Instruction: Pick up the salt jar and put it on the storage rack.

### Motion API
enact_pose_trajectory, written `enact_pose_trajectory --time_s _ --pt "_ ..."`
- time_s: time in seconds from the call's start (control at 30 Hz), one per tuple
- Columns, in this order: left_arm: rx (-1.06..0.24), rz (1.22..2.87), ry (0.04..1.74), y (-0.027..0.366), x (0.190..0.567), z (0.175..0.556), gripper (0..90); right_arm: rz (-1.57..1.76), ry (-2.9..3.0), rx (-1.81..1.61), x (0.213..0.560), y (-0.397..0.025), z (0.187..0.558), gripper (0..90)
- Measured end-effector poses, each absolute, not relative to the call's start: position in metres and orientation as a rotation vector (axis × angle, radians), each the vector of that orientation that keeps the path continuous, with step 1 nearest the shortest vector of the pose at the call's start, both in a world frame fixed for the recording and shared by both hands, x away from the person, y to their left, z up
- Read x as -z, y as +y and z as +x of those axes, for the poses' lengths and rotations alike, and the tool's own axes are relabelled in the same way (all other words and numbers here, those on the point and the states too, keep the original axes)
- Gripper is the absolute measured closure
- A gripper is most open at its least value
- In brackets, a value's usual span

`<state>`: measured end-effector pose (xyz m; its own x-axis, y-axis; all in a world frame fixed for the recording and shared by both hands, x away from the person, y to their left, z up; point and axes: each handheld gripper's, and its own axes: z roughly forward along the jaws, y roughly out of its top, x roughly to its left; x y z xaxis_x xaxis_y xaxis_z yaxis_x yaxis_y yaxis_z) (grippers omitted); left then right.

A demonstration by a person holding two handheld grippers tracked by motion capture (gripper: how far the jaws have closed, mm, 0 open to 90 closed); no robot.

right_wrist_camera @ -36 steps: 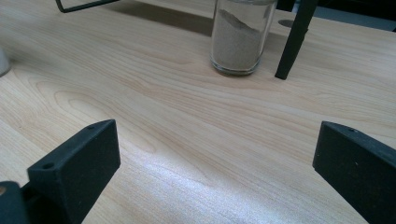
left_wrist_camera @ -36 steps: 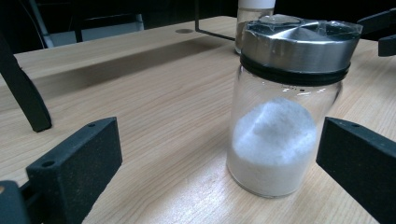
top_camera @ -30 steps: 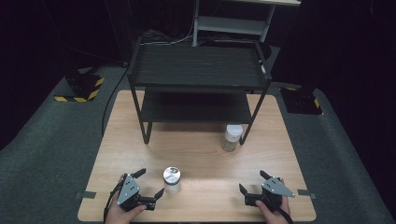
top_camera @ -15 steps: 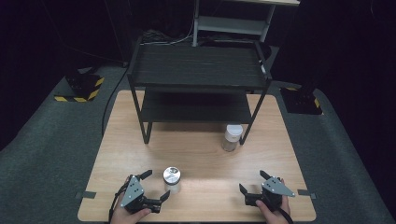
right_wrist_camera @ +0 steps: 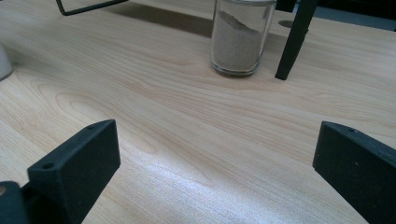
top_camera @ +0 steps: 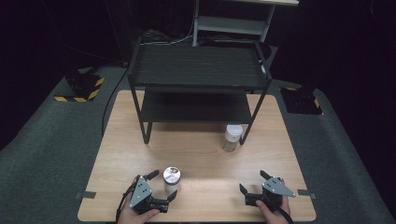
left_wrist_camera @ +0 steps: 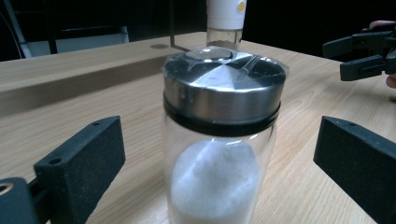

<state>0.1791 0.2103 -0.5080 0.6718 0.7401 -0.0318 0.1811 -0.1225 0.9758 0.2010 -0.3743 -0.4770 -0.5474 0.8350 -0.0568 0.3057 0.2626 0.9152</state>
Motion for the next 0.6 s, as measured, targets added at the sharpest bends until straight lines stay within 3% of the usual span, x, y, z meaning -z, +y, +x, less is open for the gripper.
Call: enact_pose_trajectory --time_s 0.6 --pt "-0.588 1.622 0.806 0.197 0.513 0.182 12.4 1.019 1.994 -1.262 0.477 -0.375 0.201 0.2"
